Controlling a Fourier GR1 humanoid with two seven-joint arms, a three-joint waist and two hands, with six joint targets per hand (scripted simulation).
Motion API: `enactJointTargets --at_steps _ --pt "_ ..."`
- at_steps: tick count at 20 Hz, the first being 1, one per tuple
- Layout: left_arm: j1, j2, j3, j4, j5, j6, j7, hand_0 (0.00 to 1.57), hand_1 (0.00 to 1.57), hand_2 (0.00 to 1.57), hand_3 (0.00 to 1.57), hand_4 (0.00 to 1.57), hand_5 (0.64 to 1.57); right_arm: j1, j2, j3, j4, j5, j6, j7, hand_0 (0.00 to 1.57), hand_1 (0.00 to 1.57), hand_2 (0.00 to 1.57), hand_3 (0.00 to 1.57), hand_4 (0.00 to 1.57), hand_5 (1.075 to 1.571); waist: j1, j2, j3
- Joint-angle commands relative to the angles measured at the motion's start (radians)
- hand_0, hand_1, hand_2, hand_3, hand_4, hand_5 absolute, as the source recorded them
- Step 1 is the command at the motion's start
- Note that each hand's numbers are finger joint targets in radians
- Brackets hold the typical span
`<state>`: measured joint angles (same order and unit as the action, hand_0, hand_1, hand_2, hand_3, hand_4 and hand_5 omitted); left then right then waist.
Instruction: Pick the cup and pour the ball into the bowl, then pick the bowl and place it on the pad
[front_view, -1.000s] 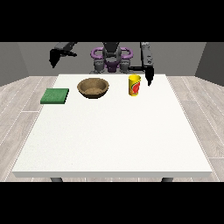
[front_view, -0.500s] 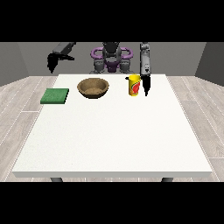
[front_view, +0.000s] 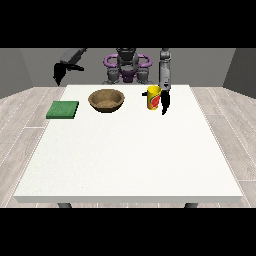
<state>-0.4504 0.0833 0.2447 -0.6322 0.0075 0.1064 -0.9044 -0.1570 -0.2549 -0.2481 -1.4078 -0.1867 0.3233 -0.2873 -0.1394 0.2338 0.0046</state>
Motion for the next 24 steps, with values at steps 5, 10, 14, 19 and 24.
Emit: enactJointTargets --at_steps 5,10,14,19,24 --pt "-0.001 -0.038 -0.048 0.043 -0.137 0.266 -0.069 1.32 1.32 1.57 1.57 1.47 1.246 -0.060 -0.067 -0.058 0.034 -0.030 0.025 -0.011 0.00 0.00 0.00 0.00 0.00 1.570 -0.030 0.060 -0.0050" --pt "0.018 -0.003 -0.073 0.027 -0.170 0.259 0.034 1.32 1.32 1.57 1.57 1.50 1.256 -0.006 -0.097 -0.078 0.063 -0.062 0.079 0.018 0.00 0.00 0.00 0.00 0.00 1.570 -0.021 -0.068 -0.0044" --pt "-0.043 0.108 -0.157 -0.018 -0.323 0.372 0.242 1.38 1.38 1.57 1.57 1.57 1.341 -0.006 -0.075 -0.056 0.115 -0.037 0.027 0.113 0.00 0.00 0.00 0.00 0.00 1.569 0.022 -0.197 -0.0021" --pt "-0.160 0.309 -0.209 -0.012 -0.432 0.278 0.485 1.46 1.46 1.57 1.57 1.57 1.296 0.035 -0.052 -0.047 0.162 -0.019 0.030 0.084 0.00 0.00 0.00 0.00 0.00 1.569 0.049 -0.271 -0.0017" --pt "-0.252 0.276 -0.260 -0.056 -0.515 0.284 0.635 1.46 1.46 1.57 1.57 1.57 1.294 -0.007 -0.069 -0.077 0.231 -0.019 0.029 0.034 0.00 0.00 0.00 0.00 0.00 1.568 0.062 -0.230 -0.0038"
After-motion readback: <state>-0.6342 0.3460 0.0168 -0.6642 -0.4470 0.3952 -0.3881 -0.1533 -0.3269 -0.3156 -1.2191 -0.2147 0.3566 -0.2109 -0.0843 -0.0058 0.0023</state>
